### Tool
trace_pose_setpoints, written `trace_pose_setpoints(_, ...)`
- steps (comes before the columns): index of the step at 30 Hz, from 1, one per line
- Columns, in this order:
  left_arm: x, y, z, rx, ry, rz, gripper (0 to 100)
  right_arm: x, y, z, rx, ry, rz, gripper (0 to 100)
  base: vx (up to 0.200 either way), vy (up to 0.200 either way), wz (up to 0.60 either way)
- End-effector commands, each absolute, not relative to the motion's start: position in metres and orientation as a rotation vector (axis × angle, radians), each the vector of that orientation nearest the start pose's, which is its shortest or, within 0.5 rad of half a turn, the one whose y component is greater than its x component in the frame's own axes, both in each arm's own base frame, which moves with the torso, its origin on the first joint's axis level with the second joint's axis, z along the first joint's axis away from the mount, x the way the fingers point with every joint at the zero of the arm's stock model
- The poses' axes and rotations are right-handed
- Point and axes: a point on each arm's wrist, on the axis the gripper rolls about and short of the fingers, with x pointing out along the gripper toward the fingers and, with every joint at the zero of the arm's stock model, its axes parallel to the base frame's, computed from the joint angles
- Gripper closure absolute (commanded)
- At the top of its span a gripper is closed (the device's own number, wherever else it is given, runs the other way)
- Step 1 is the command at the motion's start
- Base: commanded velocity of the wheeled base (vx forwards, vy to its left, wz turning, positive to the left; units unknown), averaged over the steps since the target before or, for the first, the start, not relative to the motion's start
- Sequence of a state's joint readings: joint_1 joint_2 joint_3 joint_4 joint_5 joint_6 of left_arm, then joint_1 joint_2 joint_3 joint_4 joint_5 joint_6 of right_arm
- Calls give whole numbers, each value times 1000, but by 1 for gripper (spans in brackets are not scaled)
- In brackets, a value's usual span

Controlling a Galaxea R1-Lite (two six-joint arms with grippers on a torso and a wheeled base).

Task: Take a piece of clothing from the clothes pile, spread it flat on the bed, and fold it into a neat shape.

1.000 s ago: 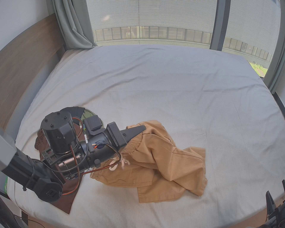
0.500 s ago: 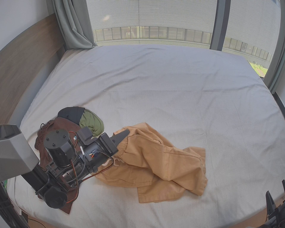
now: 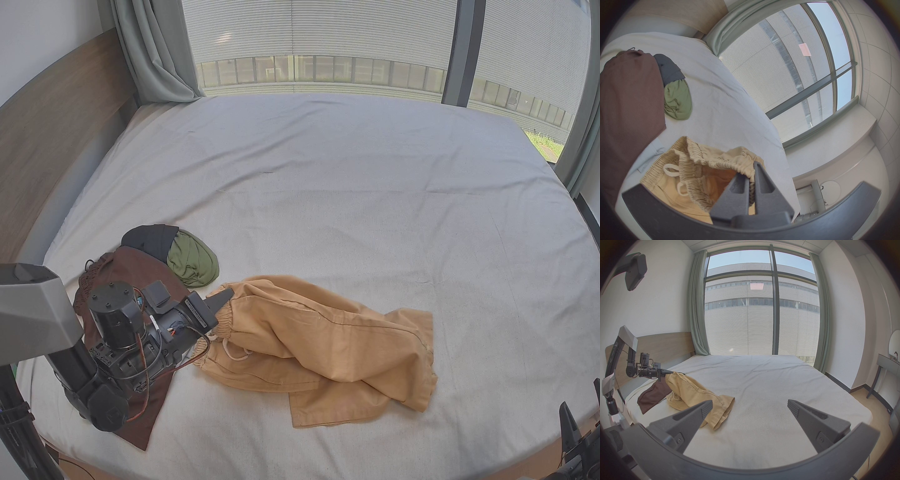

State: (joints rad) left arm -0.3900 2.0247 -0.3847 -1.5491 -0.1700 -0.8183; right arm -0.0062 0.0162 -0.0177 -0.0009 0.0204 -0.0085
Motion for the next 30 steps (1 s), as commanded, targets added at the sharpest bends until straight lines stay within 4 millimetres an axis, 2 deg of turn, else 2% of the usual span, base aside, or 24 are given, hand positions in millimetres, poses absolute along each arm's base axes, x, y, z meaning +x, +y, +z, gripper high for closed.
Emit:
trace_pose_setpoints(1, 277, -113, 78, -788, 314, -476, 100, -23, 1, 76, -9, 1, 14, 0, 0, 0, 0)
trace_pose_setpoints(3, 277, -113, 73, -780, 331, -467, 100, -23, 1, 76, -9, 1, 14, 0, 0, 0, 0)
trace_pose_setpoints(21, 276, -110, 74, -724, 313, -459, 100, -23, 1, 77, -6, -15, 12, 0, 0, 0, 0)
trace_pose_setpoints(22, 277, -110, 73, -724, 314, -459, 100, -23, 1, 80, -11, -32, 15, 0, 0, 0, 0)
trace_pose_setpoints(24, 276, -109, 73, -723, 317, -457, 100, -28, 1, 106, -27, -166, 12, 0, 0, 0, 0)
trace_pose_setpoints(26, 276, -109, 74, -724, 312, -458, 100, -26, 1, 121, -29, -152, 27, 0, 0, 0, 0)
trace_pose_setpoints(30, 276, -108, 76, -724, 301, -459, 100, -18, 1, 126, -15, -48, 70, 0, 0, 0, 0)
